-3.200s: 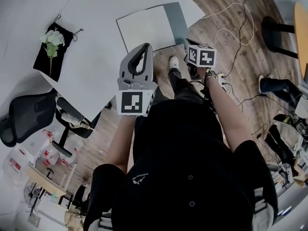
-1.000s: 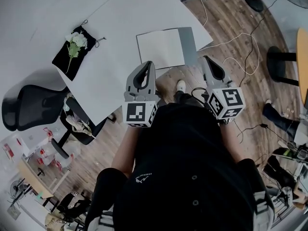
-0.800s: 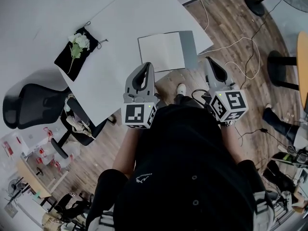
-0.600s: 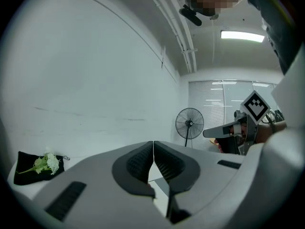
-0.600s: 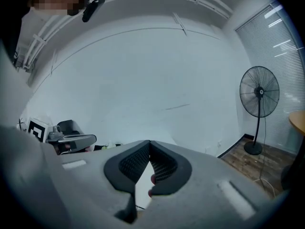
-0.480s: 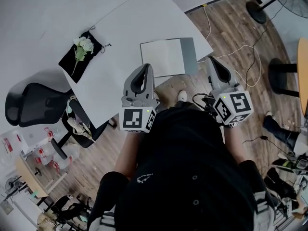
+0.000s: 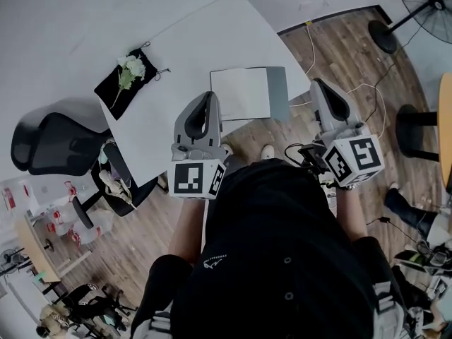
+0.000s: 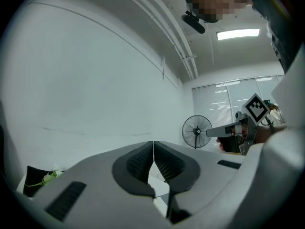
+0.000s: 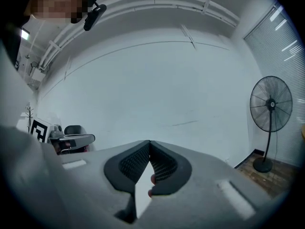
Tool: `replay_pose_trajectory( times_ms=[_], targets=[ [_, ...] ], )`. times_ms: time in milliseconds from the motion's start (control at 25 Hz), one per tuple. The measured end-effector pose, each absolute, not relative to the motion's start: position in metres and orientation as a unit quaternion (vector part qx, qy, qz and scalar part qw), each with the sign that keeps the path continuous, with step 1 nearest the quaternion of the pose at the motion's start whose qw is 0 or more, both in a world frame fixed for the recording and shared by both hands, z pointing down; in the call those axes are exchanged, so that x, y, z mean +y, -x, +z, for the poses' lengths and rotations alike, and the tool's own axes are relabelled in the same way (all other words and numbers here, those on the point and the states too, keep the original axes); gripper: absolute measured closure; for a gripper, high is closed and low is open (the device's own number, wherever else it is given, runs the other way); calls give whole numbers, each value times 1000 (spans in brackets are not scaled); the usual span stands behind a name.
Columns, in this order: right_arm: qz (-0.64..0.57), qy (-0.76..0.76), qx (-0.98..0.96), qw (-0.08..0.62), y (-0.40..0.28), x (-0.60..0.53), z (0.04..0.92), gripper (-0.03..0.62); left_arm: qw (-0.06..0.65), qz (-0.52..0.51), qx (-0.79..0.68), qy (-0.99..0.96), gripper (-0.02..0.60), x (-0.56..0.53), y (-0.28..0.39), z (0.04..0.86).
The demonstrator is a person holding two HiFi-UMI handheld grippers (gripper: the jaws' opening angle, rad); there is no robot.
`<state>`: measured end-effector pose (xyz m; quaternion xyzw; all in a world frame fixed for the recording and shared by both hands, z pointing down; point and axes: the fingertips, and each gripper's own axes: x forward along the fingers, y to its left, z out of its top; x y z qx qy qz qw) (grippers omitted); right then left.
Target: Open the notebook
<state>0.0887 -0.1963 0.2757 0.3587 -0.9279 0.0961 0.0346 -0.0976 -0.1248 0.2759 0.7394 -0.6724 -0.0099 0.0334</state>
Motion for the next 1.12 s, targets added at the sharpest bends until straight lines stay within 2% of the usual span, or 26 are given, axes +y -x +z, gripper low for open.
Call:
replay_pose_trajectory(
  times_ms=[240, 1120],
  targets=[
    [72, -331, -940, 30, -91, -197, 258, 588, 14, -18, -688, -726, 574, -120, 90, 258],
    [73, -278, -957, 39, -89, -189, 263, 589, 20, -14, -715, -699, 574, -102, 77, 269]
  ],
)
